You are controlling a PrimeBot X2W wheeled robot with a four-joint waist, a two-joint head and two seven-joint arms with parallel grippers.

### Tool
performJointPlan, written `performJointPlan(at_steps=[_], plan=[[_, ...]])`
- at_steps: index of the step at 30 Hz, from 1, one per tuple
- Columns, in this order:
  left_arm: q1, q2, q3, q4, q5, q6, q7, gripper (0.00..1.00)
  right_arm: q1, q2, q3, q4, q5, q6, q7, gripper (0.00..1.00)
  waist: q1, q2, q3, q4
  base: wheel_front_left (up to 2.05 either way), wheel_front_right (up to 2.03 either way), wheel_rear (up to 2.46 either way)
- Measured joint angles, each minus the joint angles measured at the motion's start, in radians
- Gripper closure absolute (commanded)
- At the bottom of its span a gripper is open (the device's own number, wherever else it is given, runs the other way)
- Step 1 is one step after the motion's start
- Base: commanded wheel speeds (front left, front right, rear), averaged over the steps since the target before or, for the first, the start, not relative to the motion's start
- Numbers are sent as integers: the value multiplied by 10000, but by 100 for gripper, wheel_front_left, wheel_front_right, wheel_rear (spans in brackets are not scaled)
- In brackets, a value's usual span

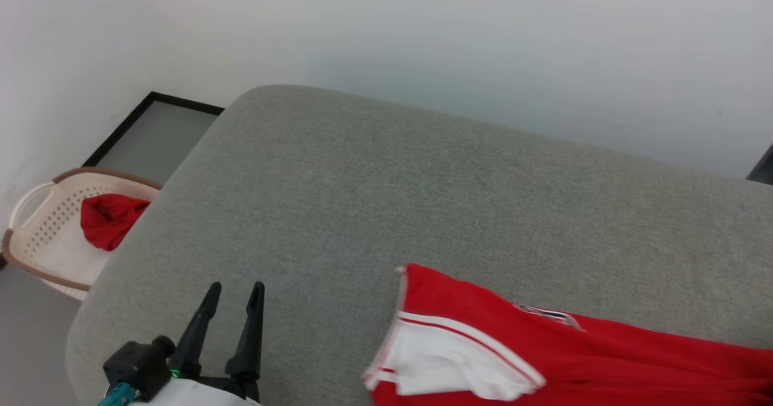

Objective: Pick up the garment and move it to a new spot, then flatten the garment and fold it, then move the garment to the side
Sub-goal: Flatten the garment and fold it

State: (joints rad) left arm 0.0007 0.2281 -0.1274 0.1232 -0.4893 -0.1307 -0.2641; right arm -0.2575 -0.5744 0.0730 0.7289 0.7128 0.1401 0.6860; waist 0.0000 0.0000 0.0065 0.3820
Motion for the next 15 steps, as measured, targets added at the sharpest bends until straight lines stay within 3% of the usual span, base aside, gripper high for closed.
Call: performJointPlan(at_steps=[9,15], plan=[[32,2,48,109,-25,-2,0,0,-381,-1285,-221,610,-378,-84,-121,100,0,0,-45,-436,0,0,0],[243,46,138,207,-86,-2,2,0,-548,-1200,-314,6,186,-88,314,100,0,0,-217,-809,0,0,0]])
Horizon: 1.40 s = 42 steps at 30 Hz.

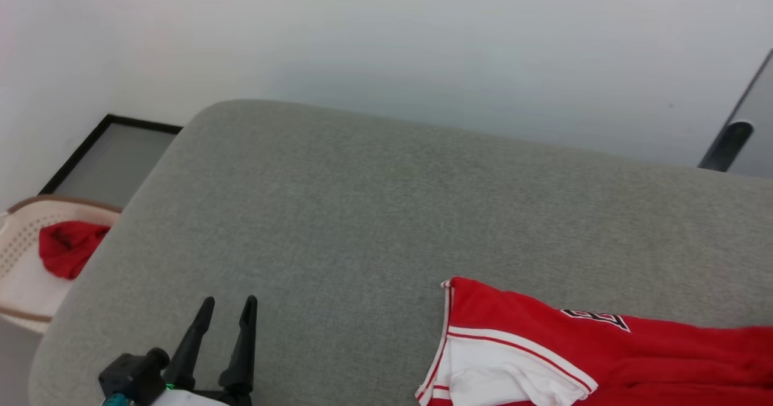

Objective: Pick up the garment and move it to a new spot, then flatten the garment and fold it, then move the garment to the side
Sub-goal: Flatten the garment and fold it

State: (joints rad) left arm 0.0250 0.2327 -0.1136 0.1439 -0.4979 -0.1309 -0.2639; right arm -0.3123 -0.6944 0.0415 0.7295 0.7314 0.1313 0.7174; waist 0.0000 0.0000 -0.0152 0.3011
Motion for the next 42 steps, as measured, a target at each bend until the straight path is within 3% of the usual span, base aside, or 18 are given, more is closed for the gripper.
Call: performJointPlan(at_steps=[9,20,30,42], plan=[[196,29,52,88,-316,0,-2,0,847,1047,-21,-3135,1710,-2,1124,100,1,0,-334,-485,0,0,0],[-6,-65,-161,297,-477,0,-2,0,1190,3097,460,-5465,1499,-2,1569,100,0,0,-378,-192,0,0,0],[-262,-213,-359,460,-552,0,-2,0,675,4819,1490,-5191,660,-2,1197,100,0,0,-257,475,0,0,0],[-527,-401,-560,711,-654,0,-2,0,-341,5666,2318,-3618,-33,-2,59,100,0,0,15,1110,0,0,0]])
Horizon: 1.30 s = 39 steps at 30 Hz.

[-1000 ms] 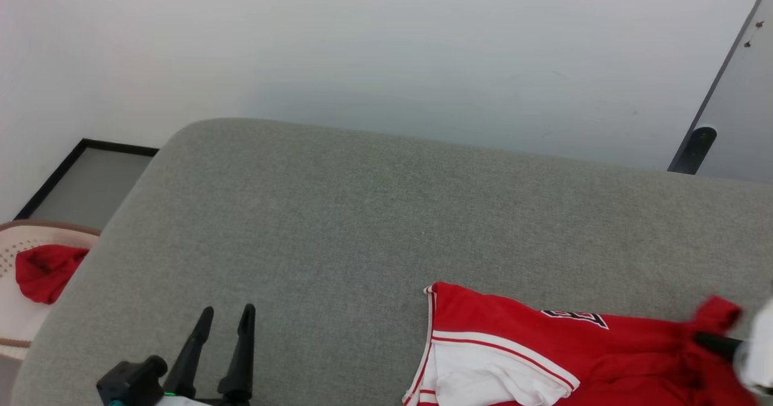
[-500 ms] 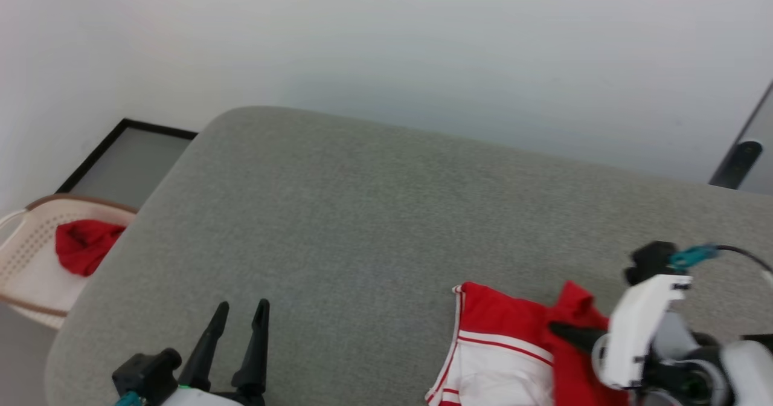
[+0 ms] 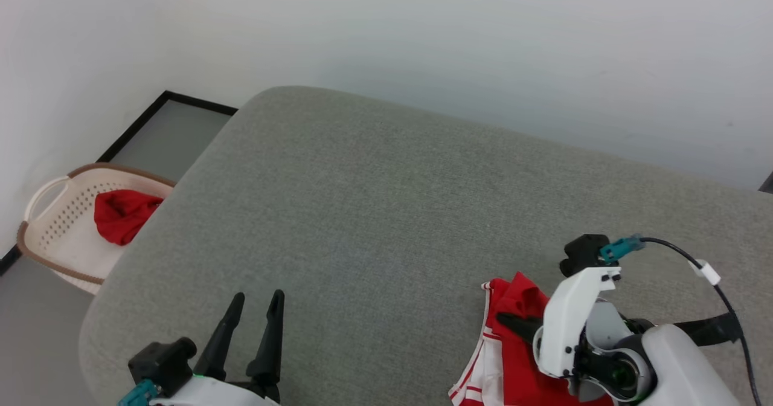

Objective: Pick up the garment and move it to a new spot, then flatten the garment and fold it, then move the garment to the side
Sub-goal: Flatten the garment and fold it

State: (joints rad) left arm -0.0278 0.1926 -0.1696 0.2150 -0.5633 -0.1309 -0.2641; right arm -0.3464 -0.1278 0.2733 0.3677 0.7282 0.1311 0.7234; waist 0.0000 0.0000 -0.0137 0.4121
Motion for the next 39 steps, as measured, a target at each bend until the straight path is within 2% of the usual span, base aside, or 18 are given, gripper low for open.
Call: performJointPlan(at_steps=[6,7,8,9,10,17,22,26,28,34,39], plan=[[-81,-23,12,117,2,0,0,0,-372,148,336,943,-84,0,-604,99,0,0,52,62,0,0,0],[-81,-25,25,151,10,0,0,0,-425,153,418,1078,-88,0,-706,70,0,0,50,52,0,0,0],[-81,-25,31,174,27,0,0,0,-496,159,485,1212,-96,0,-817,51,0,0,45,41,0,0,0],[-82,-33,38,190,46,0,0,0,-573,151,554,1338,-125,0,-907,18,0,0,35,31,0,0,0],[-82,-36,48,203,67,0,0,0,-639,138,642,1432,-161,0,-930,0,0,0,26,16,0,0,0],[-15,6,238,272,215,0,0,0,-790,-23,1147,1509,217,0,-1542,0,0,0,-163,-194,0,0,0],[128,42,313,259,318,0,0,0,-790,-293,1559,1087,648,0,-2201,0,0,0,-326,-483,0,0,0],[128,59,286,228,374,0,0,0,-780,-750,2173,439,752,0,-3053,0,0,0,-408,-735,0,0,0],[127,82,272,211,399,0,0,0,-755,-1175,2579,-77,665,0,-3919,0,0,0,-435,-856,0,0,0],[192,201,384,100,585,-2,0,0,-739,-2353,3179,-606,-25,0,-6612,0,0,0,-476,-1269,0,0,0],[328,280,518,-69,750,-2,0,0,-512,-3091,2767,-529,-1037,0,-9083,0,0,0,-487,-1713,0,0,0]])
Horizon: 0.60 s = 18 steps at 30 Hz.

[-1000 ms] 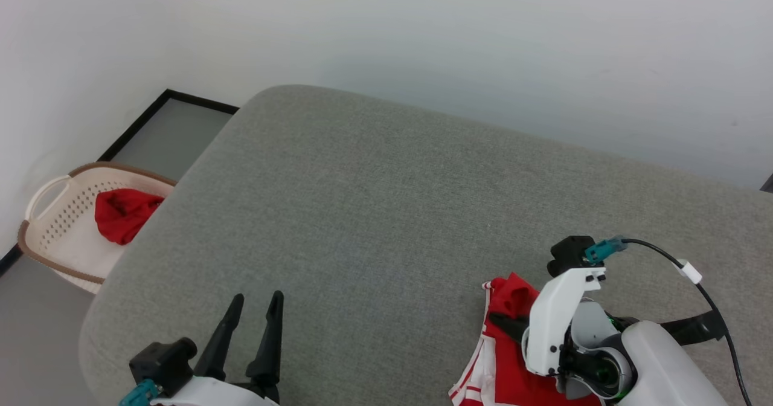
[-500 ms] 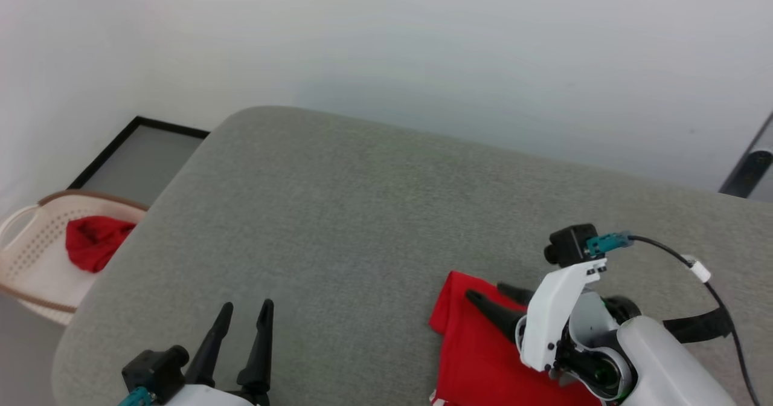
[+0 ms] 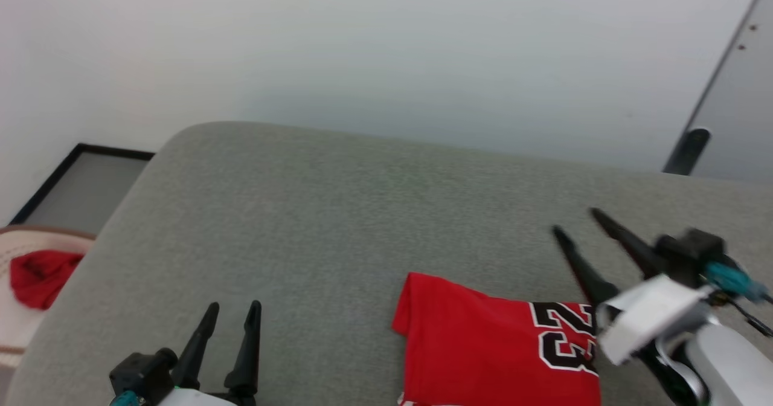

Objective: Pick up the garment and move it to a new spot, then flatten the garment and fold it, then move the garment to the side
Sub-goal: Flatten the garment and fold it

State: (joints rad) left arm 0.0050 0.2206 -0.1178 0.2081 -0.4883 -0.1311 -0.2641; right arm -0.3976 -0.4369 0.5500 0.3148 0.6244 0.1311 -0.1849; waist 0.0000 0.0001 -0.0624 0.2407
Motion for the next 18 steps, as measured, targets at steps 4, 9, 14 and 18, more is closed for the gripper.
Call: performJointPlan(at_steps=[4,9,14,18], plan=[[96,50,125,-178,238,0,0,0,626,-157,-930,180,-941,0,-685,0,0,0,-2,-381,0,0,0],[200,19,414,-468,518,0,0,0,1655,144,-2874,-499,-2077,0,-763,0,0,0,24,-832,0,0,0],[280,-111,658,-690,869,0,0,0,2979,594,-4219,-1152,-2882,0,-765,0,0,0,58,-1136,0,0,0],[389,-153,848,-761,1154,0,0,0,3620,963,-4941,-1622,-3206,0,-765,0,0,0,37,-1213,0,0,0]])
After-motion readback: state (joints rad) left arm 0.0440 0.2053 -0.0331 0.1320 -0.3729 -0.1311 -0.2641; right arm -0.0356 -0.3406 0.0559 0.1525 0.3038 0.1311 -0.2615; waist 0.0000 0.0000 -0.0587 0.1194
